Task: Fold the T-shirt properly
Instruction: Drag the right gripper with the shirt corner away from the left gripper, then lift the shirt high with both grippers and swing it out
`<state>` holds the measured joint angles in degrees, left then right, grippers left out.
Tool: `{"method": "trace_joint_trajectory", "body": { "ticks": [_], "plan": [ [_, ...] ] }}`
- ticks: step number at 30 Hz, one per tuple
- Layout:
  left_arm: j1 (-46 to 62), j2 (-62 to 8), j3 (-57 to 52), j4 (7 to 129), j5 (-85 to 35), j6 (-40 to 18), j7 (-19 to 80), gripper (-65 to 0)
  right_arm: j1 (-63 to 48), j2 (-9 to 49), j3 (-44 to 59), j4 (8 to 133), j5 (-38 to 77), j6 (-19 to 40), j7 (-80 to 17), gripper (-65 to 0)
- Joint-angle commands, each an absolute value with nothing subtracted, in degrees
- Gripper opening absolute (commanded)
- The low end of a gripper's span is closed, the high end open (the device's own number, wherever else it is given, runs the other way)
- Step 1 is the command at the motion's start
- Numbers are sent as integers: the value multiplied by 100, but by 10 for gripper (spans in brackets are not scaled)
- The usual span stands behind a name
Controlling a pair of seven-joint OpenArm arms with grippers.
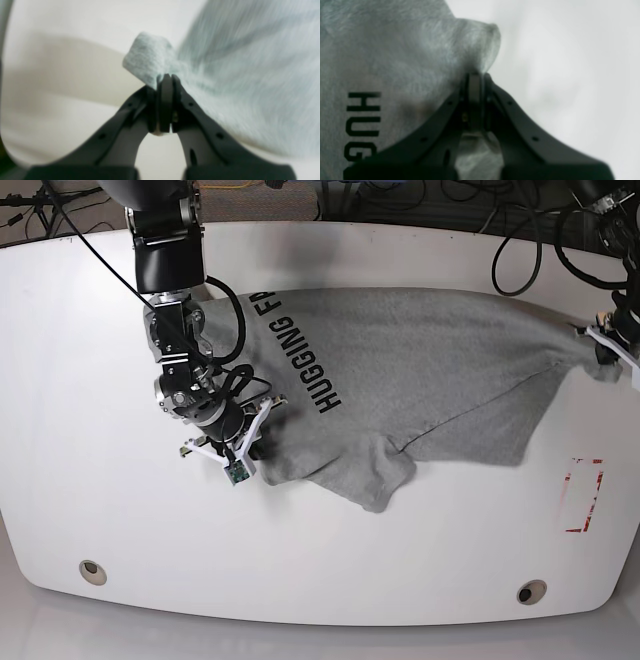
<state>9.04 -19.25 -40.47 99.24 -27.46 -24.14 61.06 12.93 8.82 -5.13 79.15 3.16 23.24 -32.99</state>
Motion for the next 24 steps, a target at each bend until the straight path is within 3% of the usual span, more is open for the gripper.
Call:
{"method": "trace_joint_trajectory", "body": {
  "ticks": [1,13,24],
  "plan": [
    [576,-2044,-4057,10053,-2809,-2404,5947,-650,1393,1007,-374,8435,391,2325,-3292,-650],
    [-752,-2044,-3363,10484,-2800,-2360,5974,-650,1956,1534,-171,9226,391,2369,-3749,-650],
    [-2396,-2044,-2800,10527,-2809,-1534,5974,-650,3248,2185,-198,8901,400,2387,-3776,-650]
  ]
}}
